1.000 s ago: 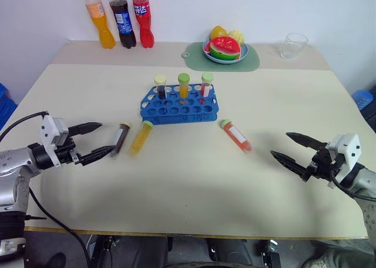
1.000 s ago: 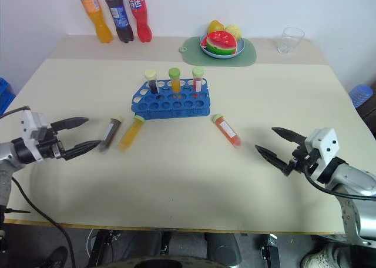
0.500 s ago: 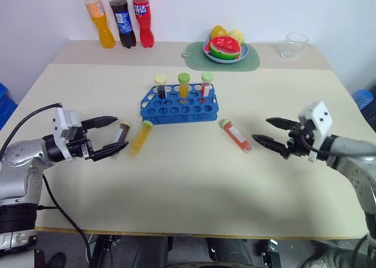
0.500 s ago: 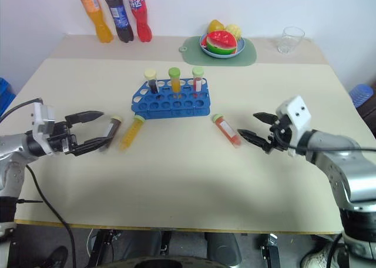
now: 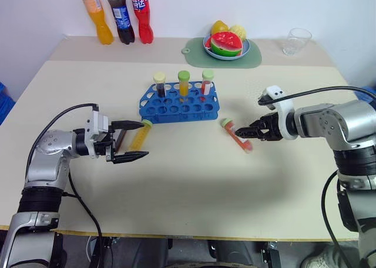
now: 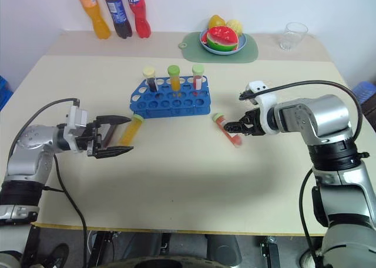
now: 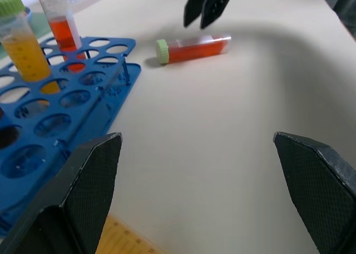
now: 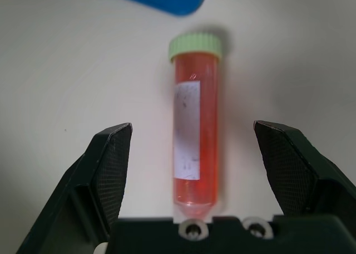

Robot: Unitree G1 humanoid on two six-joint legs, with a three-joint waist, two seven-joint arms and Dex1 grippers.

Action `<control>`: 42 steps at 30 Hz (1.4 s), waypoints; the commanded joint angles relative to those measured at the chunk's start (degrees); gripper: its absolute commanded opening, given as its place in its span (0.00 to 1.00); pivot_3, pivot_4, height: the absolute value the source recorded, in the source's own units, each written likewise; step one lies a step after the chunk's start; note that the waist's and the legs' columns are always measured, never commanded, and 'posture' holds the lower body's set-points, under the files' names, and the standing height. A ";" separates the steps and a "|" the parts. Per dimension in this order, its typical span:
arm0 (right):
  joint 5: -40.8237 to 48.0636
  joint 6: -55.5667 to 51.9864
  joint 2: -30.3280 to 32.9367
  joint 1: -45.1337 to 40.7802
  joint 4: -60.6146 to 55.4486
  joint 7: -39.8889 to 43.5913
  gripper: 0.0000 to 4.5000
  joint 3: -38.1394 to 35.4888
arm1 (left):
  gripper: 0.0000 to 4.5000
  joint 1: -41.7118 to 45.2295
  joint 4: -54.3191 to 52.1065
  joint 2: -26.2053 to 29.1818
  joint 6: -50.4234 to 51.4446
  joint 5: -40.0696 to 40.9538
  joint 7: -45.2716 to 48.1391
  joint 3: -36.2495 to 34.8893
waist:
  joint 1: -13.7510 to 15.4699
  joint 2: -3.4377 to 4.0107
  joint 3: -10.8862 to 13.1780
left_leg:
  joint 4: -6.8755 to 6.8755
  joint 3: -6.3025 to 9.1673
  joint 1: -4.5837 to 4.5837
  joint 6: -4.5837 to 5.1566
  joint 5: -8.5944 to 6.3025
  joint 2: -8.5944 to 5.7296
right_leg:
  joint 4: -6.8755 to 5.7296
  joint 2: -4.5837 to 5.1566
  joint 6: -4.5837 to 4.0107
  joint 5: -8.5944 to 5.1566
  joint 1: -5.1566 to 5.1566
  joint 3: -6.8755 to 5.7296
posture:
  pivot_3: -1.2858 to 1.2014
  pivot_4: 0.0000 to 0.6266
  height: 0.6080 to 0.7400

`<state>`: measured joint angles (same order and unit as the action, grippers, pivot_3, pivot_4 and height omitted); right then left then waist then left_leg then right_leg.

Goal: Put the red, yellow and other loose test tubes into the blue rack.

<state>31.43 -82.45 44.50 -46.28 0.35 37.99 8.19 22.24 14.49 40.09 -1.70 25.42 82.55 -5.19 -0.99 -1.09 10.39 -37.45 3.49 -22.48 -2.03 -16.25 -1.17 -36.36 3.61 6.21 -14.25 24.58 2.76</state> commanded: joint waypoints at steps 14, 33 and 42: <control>-9.34 2.23 -11.02 -8.04 15.16 -5.27 0.73 7.85 | 1.00 -5.59 -6.23 0.83 0.88 1.73 -3.20 -2.69 | -0.29 -0.04 -0.04 | -0.04 0.00 0.03 0.00 0.00 0.00 | -0.06 -0.01 0.02 0.01 -0.01 0.01 | 0.52 0.24 1.00; -2.77 32.60 -5.21 11.24 -11.47 13.63 0.17 -4.62 | 1.00 -12.61 -12.02 0.94 2.76 3.65 -9.88 -7.33 | -1.45 0.03 0.01 | -0.48 0.08 0.09 0.02 -0.01 0.04 | -0.53 -0.04 0.02 0.02 -0.09 0.02 | 0.52 0.24 1.00; -10.69 66.80 -21.87 11.46 -2.30 4.52 0.17 -9.99 | 1.00 -11.06 -8.26 -0.88 1.17 2.52 -14.02 -7.99 | -1.52 0.02 0.01 | -0.51 0.08 0.19 0.01 -0.01 0.04 | -0.67 -0.10 0.01 0.02 -0.09 0.07 | 0.52 0.24 1.00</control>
<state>23.96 -24.07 24.14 -33.24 -4.73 44.86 -1.42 10.12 5.17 39.75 0.75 28.08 69.96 -11.86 -2.51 -1.07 10.40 -37.96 3.57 -22.30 -2.02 -16.27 -1.14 -37.04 3.54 6.22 -14.23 24.49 2.83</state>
